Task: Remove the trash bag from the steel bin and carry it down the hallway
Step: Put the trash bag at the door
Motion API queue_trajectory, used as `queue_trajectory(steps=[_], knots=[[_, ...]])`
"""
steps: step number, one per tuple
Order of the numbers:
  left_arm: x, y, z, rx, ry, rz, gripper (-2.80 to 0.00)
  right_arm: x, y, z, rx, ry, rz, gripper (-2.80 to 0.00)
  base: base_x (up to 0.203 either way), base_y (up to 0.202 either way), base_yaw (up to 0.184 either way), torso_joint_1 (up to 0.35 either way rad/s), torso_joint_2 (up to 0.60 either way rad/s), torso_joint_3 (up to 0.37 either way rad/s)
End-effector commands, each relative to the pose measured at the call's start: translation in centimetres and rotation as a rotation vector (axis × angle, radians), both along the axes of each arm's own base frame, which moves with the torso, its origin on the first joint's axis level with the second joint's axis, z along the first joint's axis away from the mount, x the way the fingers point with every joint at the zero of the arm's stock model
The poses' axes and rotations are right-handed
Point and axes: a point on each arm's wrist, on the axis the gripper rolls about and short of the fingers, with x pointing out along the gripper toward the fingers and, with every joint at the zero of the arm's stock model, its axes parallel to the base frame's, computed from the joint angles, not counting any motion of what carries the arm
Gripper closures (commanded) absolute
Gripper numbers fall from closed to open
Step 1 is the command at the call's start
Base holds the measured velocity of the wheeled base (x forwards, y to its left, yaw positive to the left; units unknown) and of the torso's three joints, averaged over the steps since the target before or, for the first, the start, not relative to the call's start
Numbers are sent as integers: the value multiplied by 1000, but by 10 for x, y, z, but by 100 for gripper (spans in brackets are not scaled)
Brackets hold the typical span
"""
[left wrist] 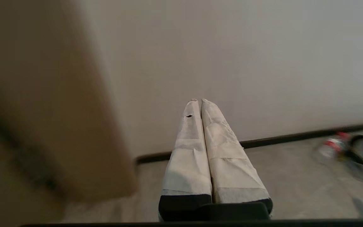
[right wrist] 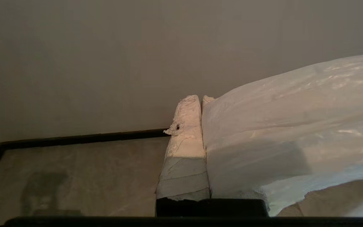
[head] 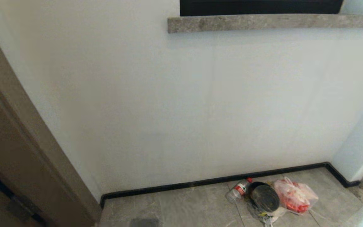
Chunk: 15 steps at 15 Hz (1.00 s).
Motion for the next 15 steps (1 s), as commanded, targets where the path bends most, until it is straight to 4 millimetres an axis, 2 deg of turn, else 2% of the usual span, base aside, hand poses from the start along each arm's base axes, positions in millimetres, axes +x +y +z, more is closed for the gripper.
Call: queue_trajectory(steps=[1,15], knots=[[0,0,0,0,1,0,0,-3,0,-1,2,-39,-1,0,0,-9,118,5,2,-100],[0,0,0,-3,1,0,0,-3,0,-1,-22,-38,4,0,0,0,4,2,3,-189]])
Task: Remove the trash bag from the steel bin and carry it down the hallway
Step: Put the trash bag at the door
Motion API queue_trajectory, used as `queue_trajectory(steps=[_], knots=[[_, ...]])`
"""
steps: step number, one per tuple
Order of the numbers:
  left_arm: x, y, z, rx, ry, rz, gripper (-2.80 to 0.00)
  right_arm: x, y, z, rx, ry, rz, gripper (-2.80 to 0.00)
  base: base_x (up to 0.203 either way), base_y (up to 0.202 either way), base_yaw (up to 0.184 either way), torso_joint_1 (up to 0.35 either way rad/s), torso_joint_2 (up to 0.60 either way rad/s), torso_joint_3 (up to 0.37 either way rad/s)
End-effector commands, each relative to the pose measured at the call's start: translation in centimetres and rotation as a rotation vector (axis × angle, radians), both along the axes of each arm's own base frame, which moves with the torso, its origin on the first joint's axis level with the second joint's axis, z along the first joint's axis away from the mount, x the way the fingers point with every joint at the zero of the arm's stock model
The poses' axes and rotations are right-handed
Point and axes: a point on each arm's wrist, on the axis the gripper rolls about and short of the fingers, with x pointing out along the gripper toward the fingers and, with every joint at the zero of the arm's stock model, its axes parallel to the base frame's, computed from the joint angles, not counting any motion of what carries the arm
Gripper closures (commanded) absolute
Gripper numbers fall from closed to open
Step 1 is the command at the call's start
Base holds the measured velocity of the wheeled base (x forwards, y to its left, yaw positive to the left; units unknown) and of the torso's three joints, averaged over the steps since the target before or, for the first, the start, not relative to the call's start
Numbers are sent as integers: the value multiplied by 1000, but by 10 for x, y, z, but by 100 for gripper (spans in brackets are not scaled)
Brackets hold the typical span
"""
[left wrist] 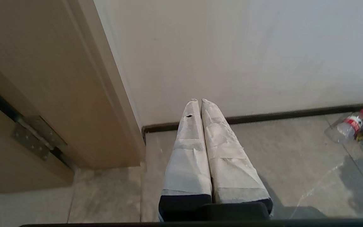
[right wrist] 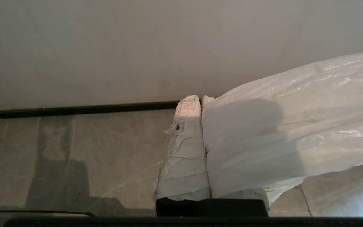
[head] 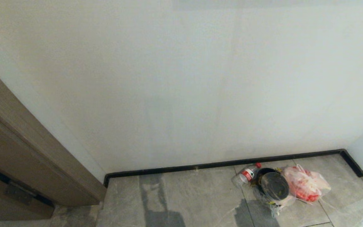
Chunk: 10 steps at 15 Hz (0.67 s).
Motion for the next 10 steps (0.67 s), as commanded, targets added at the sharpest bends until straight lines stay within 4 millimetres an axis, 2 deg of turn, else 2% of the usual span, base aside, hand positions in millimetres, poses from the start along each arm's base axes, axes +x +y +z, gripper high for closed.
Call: queue_trajectory(steps=[1,10], knots=[[0,0,0,-1,1,0,0,-3,0,-1,0,-39,0,0,0,0,0,3,1,-202],[0,0,0,-1,1,0,0,-3,0,-1,0,-40,-1,0,0,0,0,3,1,-195]])
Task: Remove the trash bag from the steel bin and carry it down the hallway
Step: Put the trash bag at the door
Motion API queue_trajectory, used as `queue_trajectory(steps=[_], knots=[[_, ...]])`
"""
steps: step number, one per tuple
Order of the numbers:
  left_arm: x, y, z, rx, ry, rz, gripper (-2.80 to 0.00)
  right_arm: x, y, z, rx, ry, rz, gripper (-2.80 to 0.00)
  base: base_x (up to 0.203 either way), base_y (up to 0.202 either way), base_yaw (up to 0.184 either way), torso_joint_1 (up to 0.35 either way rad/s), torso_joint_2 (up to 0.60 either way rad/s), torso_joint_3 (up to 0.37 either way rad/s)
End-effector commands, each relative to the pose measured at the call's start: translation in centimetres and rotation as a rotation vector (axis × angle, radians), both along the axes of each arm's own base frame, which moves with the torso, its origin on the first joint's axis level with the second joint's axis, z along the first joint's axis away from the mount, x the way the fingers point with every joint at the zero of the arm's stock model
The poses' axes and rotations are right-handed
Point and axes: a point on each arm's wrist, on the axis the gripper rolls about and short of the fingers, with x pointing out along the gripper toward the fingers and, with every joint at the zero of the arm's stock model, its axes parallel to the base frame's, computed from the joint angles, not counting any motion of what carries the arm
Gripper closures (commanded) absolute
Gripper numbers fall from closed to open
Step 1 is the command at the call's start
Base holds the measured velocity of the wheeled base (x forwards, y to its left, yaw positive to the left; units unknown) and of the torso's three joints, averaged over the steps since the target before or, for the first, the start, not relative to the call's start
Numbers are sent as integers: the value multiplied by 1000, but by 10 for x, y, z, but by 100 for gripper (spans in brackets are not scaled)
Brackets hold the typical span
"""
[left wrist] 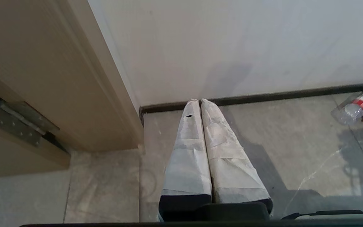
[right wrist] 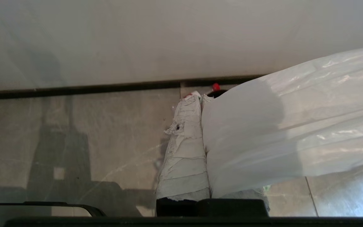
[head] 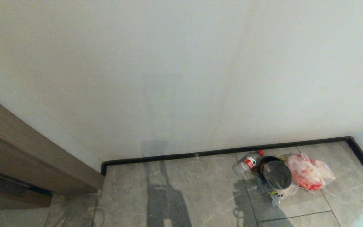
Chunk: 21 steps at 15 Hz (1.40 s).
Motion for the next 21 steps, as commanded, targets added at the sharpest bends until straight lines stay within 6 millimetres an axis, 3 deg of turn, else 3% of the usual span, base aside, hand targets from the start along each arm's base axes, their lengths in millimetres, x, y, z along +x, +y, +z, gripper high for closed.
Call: queue_trajectory(steps=[1,4,6,8,10,13,14,16,18,21], knots=[[0,0,0,-1,1,0,0,-3,0,-1,0,-38,0,0,0,0,0,-1,4,-199],[0,0,0,1,1,0,0,-5,0,2,-10,-34,4,0,0,0,0,3,4,-107],[0,0,0,1,1,0,0,-12,0,20,-42,-34,22,0,0,0,0,4,1,-16],[0,0,0,1,1,0,0,-19,1,63,-47,8,55,0,0,0,0,0,0,0],[0,0,0,1,1,0,0,-11,2,119,-51,94,91,0,0,0,0,0,0,0],[0,0,0,1,1,0,0,35,3,208,-60,219,152,0,0,0,0,0,0,0],[0,0,0,1,1,0,0,54,5,222,-71,268,200,0,0,0,0,0,0,0],[0,0,0,1,1,0,0,86,15,232,-109,366,365,0,0,0,0,0,0,0],[0,0,0,1,1,0,0,111,30,227,-140,464,489,0,0,0,0,0,0,0],[0,0,0,2,1,0,0,154,48,213,-140,614,524,0,0,0,0,0,0,0]])
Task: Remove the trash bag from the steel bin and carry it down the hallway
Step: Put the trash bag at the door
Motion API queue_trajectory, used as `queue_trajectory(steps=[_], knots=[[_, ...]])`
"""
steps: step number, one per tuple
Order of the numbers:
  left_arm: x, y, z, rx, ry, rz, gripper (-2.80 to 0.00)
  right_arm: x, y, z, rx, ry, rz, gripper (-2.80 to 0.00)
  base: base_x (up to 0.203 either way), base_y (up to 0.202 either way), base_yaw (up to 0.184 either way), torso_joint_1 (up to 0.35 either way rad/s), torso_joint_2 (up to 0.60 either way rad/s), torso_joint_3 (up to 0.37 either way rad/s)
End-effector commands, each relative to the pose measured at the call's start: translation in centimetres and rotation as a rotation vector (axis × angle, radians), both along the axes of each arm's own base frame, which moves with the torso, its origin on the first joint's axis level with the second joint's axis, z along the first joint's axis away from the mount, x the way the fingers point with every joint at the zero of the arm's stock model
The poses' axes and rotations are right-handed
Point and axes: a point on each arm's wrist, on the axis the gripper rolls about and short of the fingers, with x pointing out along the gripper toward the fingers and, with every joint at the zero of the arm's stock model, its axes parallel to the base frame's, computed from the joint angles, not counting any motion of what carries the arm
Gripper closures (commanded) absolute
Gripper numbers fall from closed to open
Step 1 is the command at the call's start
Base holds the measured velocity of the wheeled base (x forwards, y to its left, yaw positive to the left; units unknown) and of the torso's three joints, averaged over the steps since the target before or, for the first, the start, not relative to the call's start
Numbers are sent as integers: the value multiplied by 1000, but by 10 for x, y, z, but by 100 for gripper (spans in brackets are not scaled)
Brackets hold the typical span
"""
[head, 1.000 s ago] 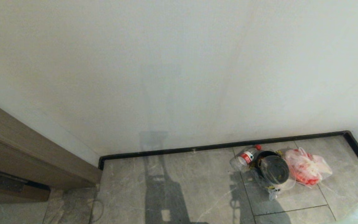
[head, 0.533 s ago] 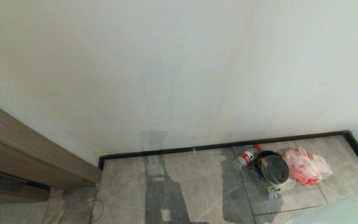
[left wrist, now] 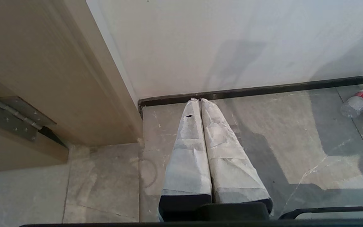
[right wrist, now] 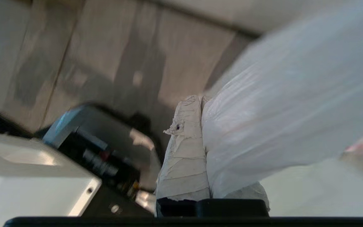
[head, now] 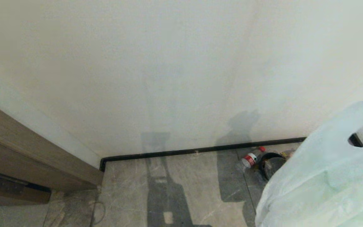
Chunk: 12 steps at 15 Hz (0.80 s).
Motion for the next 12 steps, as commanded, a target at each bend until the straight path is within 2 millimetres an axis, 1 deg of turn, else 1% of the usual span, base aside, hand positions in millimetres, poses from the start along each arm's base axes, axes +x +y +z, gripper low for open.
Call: queue_trajectory(steps=[1,4,6,8,10,11,12], knots=[[0,0,0,-1,1,0,0,49,24,-20,-41,177,47,0,0,0,0,0,0,0],[0,0,0,-1,1,0,0,78,53,-32,-64,271,94,0,0,0,0,0,0,0],[0,0,0,-1,1,0,0,98,71,-32,-67,289,110,0,0,0,0,0,0,0],[0,0,0,-1,1,0,0,114,88,-31,-75,296,102,0,0,0,0,0,0,0],[0,0,0,-1,1,0,0,126,104,-40,-100,324,105,0,0,0,0,0,0,0],[0,0,0,-1,1,0,0,127,113,-44,-112,339,113,-280,0,0,0,0,0,0],[0,0,0,-1,1,0,0,130,121,-47,-122,346,117,-280,0,0,0,0,0,0]])
